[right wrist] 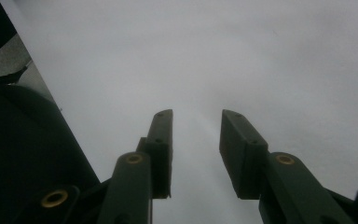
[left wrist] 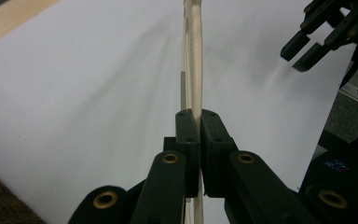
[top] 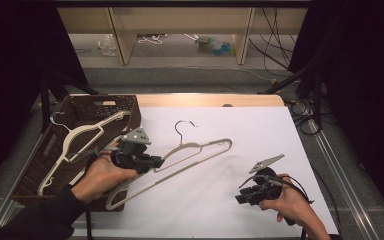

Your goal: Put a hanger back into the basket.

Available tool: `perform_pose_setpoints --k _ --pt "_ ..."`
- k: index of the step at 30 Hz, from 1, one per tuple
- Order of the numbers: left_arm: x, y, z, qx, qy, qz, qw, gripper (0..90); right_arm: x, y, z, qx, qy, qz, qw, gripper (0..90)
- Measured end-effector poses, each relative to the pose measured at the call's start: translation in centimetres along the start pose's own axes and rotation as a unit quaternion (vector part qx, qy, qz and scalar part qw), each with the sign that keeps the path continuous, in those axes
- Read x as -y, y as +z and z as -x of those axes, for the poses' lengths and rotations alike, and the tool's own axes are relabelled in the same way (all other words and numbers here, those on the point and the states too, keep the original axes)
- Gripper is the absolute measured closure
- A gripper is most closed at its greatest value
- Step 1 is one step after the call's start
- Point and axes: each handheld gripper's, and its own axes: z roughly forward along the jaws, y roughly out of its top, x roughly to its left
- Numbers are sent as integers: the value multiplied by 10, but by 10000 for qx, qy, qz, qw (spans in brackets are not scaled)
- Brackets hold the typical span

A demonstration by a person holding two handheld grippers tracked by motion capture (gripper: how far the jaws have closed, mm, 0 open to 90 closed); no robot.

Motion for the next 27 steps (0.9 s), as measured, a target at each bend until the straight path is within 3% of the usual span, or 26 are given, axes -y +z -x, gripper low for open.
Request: perform_pose_setpoints --k 5,9,14,16,19,21,22,24,26,27 --pt "-16 -31 -3 -165 -15 108 9998 871 0 0 1 10 35 1 10000 656" --pt "-23 -65 -14 -481 -39 145 9987 871 1 1 2 -9 -30 22 10000 656" --pt "-16 -104 -35 -976 -206 288 9946 871 3 1 2 5 62 15 10000 653" --pt "-12 -116 -45 -1133 -92 290 9931 871 3 1 3 12 47 54 10000 649" --pt "-2 -135 -60 -1354 -352 363 9895 872 3 0 3 24 100 30 9999 620" --pt "6 -144 -69 -1523 -627 631 9843 871 4 0 5 43 41 144 9999 579" --pt "8 -147 -73 -1514 -710 681 9836 871 4 -1 5 33 141 135 9998 564" --pt "14 -158 -80 -1683 -890 803 9784 872 6 0 6 100 64 245 9996 553" --pt "20 -170 -88 -1819 -876 760 9765 871 6 0 6 99 127 189 9997 548" --pt "23 -174 -92 -1822 -958 848 9749 871 7 -1 6 61 132 155 9998 548"
